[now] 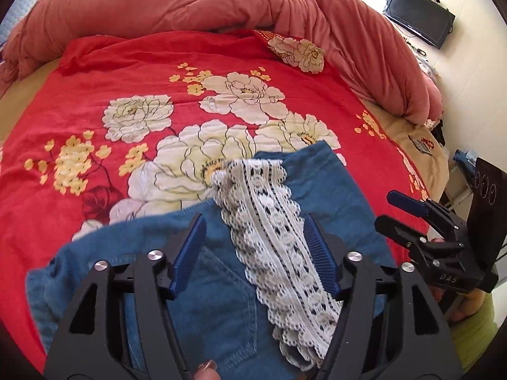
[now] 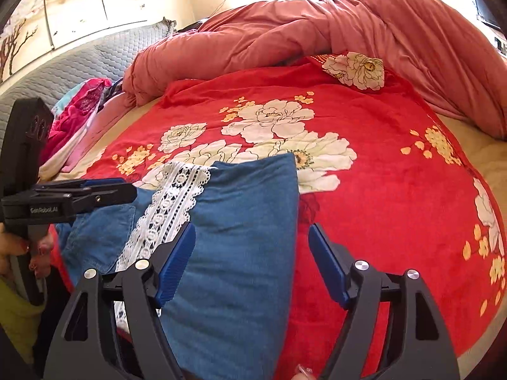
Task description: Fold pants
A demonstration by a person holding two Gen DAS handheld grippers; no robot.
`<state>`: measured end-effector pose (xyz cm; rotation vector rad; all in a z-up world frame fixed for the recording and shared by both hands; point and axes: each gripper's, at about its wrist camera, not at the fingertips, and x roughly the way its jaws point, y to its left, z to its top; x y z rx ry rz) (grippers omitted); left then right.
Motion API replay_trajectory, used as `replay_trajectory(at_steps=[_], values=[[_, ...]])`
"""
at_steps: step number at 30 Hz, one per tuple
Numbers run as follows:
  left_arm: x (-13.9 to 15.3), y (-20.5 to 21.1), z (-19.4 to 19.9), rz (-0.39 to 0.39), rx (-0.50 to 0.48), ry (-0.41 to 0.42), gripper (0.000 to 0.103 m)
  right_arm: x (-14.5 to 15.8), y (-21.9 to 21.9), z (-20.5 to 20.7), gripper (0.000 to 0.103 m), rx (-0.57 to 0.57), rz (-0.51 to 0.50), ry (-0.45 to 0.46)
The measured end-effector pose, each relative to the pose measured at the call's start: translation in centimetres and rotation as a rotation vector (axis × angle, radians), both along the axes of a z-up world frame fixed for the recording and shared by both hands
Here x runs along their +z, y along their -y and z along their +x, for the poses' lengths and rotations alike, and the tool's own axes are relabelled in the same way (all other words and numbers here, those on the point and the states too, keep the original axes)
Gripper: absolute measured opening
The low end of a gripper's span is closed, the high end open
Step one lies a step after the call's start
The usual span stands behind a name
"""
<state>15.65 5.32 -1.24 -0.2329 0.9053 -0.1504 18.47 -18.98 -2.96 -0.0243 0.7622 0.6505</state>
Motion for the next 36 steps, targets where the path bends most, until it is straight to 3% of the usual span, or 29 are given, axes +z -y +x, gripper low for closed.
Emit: replay_trajectory(at_steps=[12,21,25,27,35,36], values=[[-1.1,0.5,-4.7,-0.092,0.05,-0.008,0.06,-0.8,1.4,-2.3,0.072,0.029,-0.012,-0.014],[-3.3,2.4,-7.7,-0.206,0.019,-0.088,0.06,-2.1,1.8,-3.6,0.072,0.053,-0.037,-0.04],[-4.1,3.1,-8.4,-0.222,0.023,-0.118,0.059,-2.7,2.0,-3.6,0.072,0.055,-0.034,-0.06],[-4.5,3.3,-8.5,-0.239,0.025,-0.131,0.056,-2.9,2.1,-3.7,0.072,0.056,-0.033,-0.065],[-5.9,3.0,-7.8,-0.321,0.081,-0.151,0.02,-3.6,1.6,-3.9,0.072,0.066,-0.044,-0.088],[-5.8,2.8,-7.9,-0.329,0.087,-0.149,0.019,-3.8,1.4,-3.9,0.072,0.064,-0.059,-0.091]])
